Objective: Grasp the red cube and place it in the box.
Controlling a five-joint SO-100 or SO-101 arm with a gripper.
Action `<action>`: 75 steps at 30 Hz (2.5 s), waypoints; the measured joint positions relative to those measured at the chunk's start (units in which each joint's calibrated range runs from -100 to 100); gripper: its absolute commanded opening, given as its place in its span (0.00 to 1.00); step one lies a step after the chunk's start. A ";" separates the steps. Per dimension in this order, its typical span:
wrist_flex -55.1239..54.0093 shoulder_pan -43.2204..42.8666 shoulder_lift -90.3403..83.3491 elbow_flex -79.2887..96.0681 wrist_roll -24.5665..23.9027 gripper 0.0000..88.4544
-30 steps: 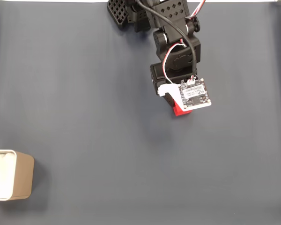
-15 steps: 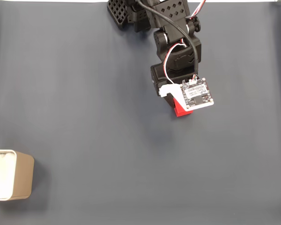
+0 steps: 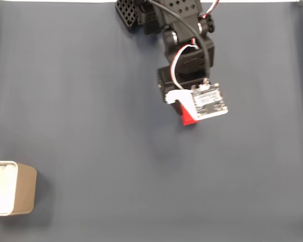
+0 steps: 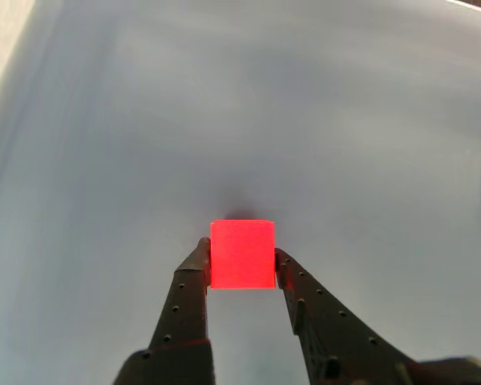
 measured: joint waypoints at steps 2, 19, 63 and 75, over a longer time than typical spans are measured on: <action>2.47 2.37 -1.39 -1.45 0.98 0.00; 13.84 18.92 -1.91 -21.97 3.71 0.00; 17.66 38.80 41.51 -84.18 0.93 0.00; 17.74 42.58 48.11 -92.86 0.34 0.00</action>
